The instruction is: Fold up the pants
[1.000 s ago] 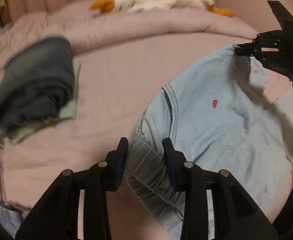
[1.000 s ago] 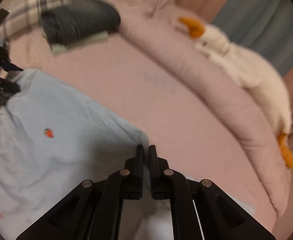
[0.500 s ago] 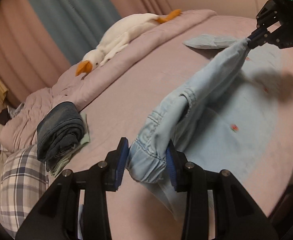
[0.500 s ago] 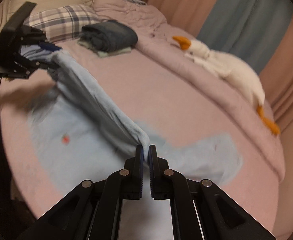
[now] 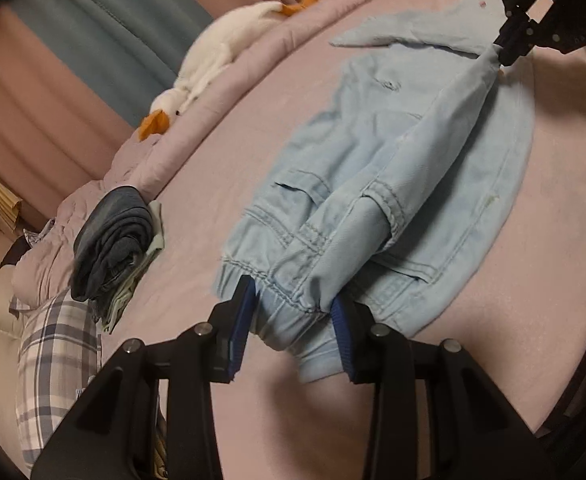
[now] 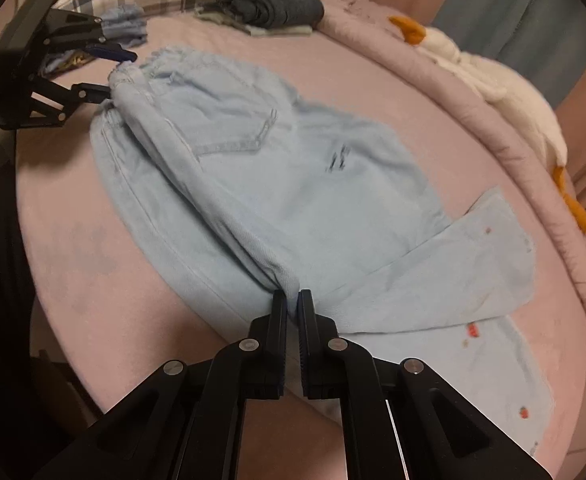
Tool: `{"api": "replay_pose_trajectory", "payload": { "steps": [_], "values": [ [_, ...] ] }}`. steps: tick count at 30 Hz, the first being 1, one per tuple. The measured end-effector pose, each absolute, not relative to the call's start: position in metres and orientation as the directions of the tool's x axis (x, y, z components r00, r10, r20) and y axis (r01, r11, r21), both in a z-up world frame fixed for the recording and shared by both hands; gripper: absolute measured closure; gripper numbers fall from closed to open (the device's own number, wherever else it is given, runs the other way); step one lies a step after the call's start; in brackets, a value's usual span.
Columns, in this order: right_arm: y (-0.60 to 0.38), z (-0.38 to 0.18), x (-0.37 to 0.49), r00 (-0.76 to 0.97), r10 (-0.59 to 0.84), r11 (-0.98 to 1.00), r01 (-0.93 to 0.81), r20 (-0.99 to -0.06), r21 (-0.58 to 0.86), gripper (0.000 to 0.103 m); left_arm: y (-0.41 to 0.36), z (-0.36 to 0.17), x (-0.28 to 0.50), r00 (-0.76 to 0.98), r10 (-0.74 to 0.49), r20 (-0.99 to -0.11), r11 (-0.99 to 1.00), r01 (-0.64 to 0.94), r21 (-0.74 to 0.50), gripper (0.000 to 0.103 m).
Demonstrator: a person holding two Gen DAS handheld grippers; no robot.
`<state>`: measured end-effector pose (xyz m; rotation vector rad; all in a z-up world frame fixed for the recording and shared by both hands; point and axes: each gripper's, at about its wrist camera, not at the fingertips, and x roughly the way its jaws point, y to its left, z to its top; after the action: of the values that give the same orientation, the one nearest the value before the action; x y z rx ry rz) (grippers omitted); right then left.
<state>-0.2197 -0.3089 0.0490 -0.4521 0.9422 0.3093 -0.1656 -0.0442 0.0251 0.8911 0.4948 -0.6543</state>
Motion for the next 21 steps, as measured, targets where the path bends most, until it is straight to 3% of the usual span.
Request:
{"api": "replay_pose_trajectory", "payload": {
  "steps": [8,12,14,16,19,21],
  "values": [
    [-0.296,0.023,-0.229,0.524,0.052,0.842,-0.481,-0.850,-0.244,0.096,-0.035,0.015,-0.185,0.669,-0.315,-0.673,0.460,0.728,0.508,0.061],
    [-0.309,0.032,-0.226,0.489,0.104,0.868,-0.469,-0.866,-0.161,0.091,-0.020,0.015,-0.187,0.666,-0.259,-0.699,0.502,0.712,0.492,0.061],
    [-0.312,0.039,-0.229,0.478,0.104,0.867,-0.474,-0.872,-0.156,0.090,-0.010,0.027,-0.187,0.643,-0.284,-0.711,0.561,0.713,0.420,0.061],
    [-0.315,0.057,-0.235,0.493,0.195,0.868,-0.489,-0.848,-0.084,0.090,-0.004,0.045,-0.189,0.624,-0.353,-0.698,0.623,0.713,0.323,0.060],
    [-0.317,0.073,-0.232,0.527,0.314,0.878,-0.477,-0.789,0.031,0.089,-0.022,0.065,-0.183,0.595,-0.461,-0.659,0.677,0.715,0.172,0.042],
    [-0.313,0.070,-0.218,0.553,0.321,0.900,-0.430,-0.769,0.066,0.089,-0.046,0.068,-0.180,0.574,-0.507,-0.643,0.686,0.721,0.102,0.042]
  ]
}}
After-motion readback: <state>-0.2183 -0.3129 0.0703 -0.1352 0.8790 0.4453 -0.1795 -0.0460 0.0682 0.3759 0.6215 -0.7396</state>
